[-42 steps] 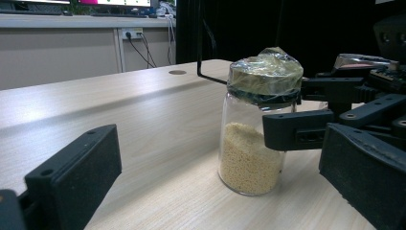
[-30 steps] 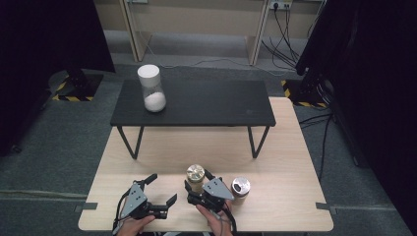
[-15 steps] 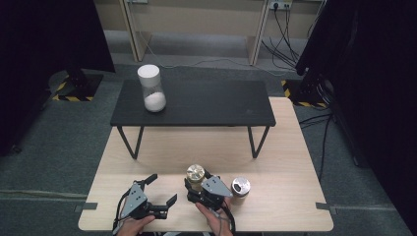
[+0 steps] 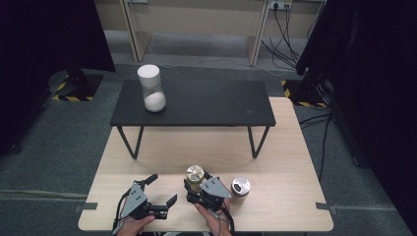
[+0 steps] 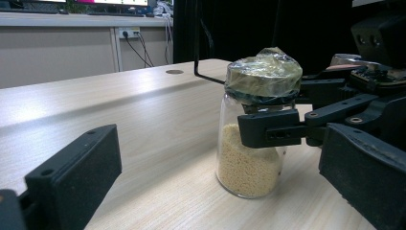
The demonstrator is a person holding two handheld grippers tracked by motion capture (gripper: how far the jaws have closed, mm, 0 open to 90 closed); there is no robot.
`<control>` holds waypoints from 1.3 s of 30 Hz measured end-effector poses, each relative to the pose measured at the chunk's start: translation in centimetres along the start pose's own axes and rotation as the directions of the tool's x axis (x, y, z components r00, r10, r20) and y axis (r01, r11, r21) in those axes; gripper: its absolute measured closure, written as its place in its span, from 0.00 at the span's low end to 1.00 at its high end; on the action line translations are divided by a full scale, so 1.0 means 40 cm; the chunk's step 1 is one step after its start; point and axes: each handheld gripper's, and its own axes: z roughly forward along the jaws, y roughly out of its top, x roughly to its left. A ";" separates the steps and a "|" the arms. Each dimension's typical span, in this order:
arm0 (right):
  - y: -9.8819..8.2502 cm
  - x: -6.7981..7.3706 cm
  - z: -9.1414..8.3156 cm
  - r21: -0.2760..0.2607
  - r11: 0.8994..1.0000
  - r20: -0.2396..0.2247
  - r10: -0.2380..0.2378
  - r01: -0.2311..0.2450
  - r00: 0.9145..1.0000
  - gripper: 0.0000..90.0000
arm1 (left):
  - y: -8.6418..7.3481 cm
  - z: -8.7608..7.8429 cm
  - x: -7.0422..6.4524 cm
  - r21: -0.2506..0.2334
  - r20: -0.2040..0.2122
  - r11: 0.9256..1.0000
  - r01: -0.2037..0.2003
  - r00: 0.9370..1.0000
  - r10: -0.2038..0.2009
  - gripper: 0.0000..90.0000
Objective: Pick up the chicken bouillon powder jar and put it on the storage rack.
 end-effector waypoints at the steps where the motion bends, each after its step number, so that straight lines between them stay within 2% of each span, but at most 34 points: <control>1: 0.002 0.002 -0.002 -0.001 1.000 -0.002 0.001 -0.001 1.000 0.34 | 0.000 0.000 0.000 0.000 0.000 1.000 0.000 1.000 0.000 0.00; 11: 0.059 0.001 -0.038 -0.042 0.999 -0.043 0.000 -0.002 0.999 0.34 | -0.001 0.001 0.000 0.002 0.001 1.000 0.000 1.000 0.000 0.00; 17: 0.104 0.009 -0.063 -0.065 0.998 -0.080 -0.032 0.027 0.996 0.34 | -0.001 0.001 0.000 0.002 0.002 1.000 0.003 1.000 -0.003 0.00; 21: 0.123 0.009 -0.073 -0.060 0.998 -0.103 -0.040 0.034 0.994 0.34 | -0.002 0.002 -0.001 0.003 0.003 1.000 0.003 1.000 -0.003 0.00; 24: 0.131 0.006 -0.077 -0.050 0.999 -0.120 -0.024 0.018 0.993 0.34 | -0.002 0.002 0.000 0.005 0.003 1.000 0.004 1.000 -0.004 0.00; 39: 0.161 -0.004 -0.094 -0.077 0.997 -0.125 -0.033 0.023 0.992 0.34 | -0.003 0.003 -0.001 0.010 0.007 1.000 0.004 1.000 -0.004 0.00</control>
